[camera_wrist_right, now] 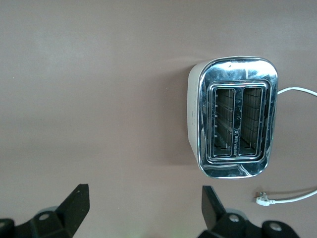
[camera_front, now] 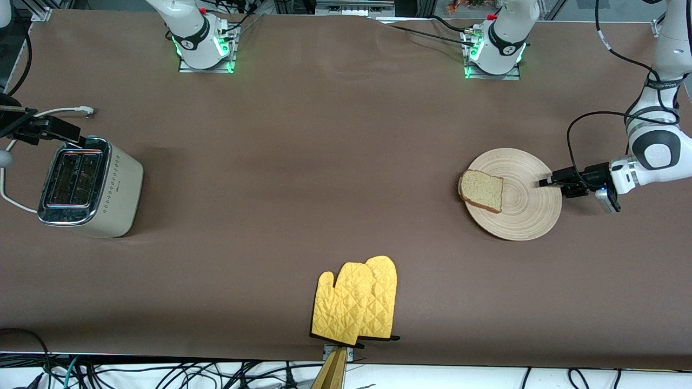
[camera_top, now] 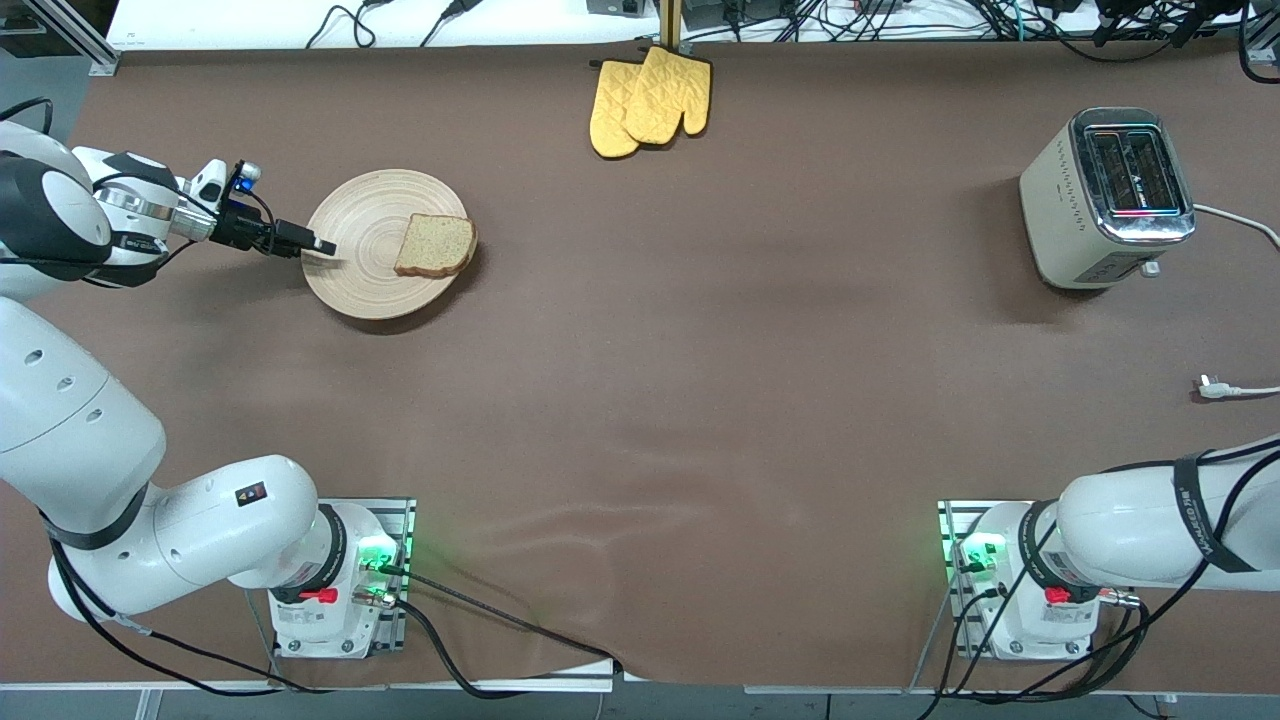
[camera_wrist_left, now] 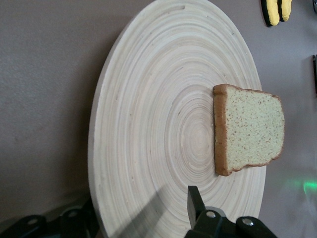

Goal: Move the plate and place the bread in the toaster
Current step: 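Grip the wooden plate's rim with the left gripper, then slide the plate with bread toward the toaster with the left gripper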

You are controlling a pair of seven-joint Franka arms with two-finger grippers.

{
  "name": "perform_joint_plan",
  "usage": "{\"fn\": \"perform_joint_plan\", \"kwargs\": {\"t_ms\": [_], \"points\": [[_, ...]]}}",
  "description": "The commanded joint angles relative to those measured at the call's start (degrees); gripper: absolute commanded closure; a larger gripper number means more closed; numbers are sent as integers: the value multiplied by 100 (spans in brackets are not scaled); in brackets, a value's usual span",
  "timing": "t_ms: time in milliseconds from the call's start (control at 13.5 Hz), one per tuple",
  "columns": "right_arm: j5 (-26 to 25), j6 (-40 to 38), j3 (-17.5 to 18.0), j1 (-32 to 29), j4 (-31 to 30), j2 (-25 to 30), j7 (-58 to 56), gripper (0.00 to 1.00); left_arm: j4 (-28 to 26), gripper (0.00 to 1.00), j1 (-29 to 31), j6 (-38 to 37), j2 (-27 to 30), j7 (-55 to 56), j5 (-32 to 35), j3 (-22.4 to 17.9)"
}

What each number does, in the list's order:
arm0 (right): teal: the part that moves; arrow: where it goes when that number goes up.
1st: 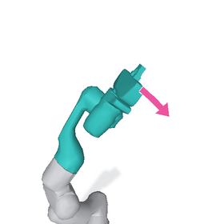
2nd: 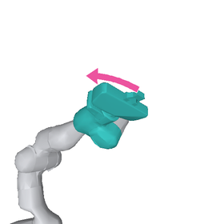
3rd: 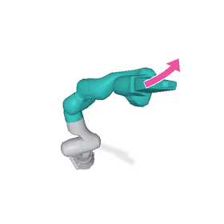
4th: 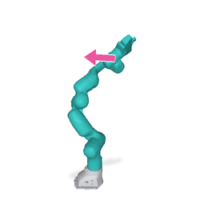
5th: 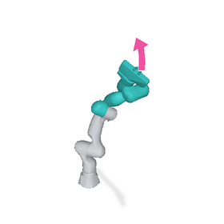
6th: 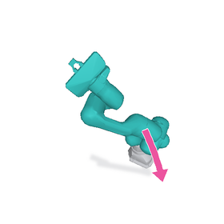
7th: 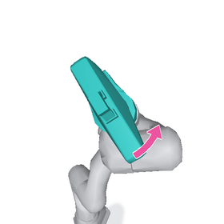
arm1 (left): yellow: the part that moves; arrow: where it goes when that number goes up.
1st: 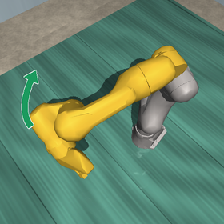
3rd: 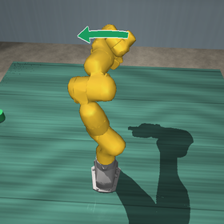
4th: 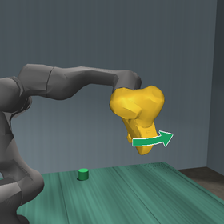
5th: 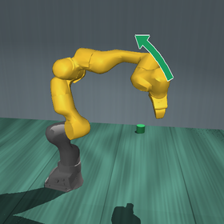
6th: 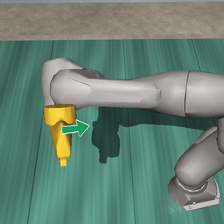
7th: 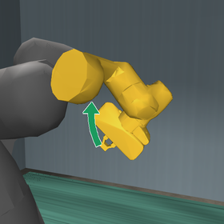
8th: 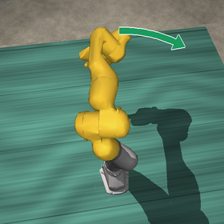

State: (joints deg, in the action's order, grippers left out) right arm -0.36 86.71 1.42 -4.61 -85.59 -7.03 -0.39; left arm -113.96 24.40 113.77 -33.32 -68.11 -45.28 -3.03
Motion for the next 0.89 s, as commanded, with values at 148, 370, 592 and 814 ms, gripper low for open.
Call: {"fn": "perform_joint_plan", "kwargs": {"t_ms": [148,370,592,814], "points": [[63,12,16,-57,16,8,-31,0,-4,56,-76,-100,-34,271,-165,-48],[63,12,16,-57,16,8,-31,0,-47,61,-111,-100,-60,394,-253,-57],[63,12,16,-58,16,8,-31,0,-57,75,-120,-100,-78,526,-253,-57],[72,12,16,-58,16,8,-31,0,-57,100,-155,-100,-87,754,-253,-57]]}}
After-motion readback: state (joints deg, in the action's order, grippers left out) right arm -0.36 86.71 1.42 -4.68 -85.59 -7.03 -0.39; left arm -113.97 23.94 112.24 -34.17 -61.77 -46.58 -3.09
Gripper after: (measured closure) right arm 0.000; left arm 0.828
